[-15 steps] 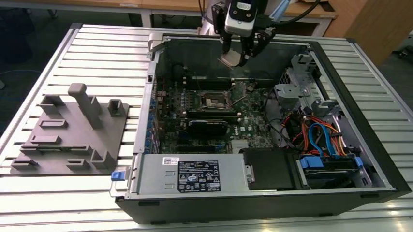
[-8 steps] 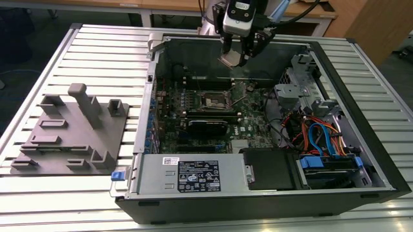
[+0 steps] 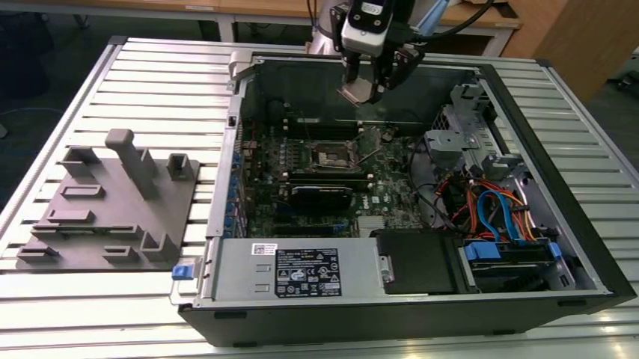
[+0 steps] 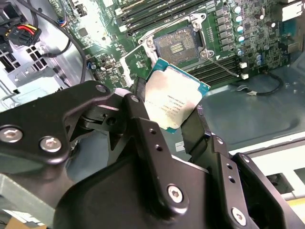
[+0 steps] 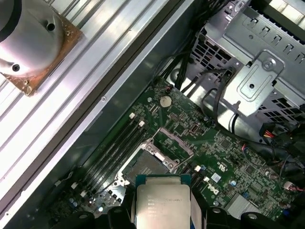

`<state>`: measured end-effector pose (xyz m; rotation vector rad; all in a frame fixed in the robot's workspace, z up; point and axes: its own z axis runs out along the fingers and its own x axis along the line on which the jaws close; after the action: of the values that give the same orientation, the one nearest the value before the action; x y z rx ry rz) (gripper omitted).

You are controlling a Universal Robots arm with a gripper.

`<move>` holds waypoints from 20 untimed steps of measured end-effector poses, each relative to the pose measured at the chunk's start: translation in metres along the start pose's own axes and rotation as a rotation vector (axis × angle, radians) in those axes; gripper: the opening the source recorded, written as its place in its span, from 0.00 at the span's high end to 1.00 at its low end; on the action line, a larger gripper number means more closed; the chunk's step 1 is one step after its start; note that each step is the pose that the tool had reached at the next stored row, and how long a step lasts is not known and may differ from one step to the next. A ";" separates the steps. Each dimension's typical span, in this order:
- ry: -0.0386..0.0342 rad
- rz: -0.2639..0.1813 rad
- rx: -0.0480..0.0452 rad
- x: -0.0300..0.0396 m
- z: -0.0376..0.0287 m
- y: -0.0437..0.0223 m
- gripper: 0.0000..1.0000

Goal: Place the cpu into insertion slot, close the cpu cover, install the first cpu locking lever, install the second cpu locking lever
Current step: 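Place the cpu into insertion slot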

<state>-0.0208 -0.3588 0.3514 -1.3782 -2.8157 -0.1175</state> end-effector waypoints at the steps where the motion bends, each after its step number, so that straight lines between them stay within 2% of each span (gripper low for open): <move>1: -0.0011 0.019 -0.0008 0.0000 0.0002 0.0000 0.46; 5: -0.0026 0.038 -0.0013 0.0000 0.0003 0.0000 0.46; 12: -0.0073 0.113 -0.0042 0.0000 0.0009 -0.0001 0.46; 14: -0.0076 0.116 -0.0042 -0.0001 0.0010 -0.0001 0.46; 20: -0.0115 0.176 -0.0066 0.0000 0.0018 -0.0001 0.46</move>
<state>-0.0208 -0.3587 0.3496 -1.6246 -2.6887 -0.1180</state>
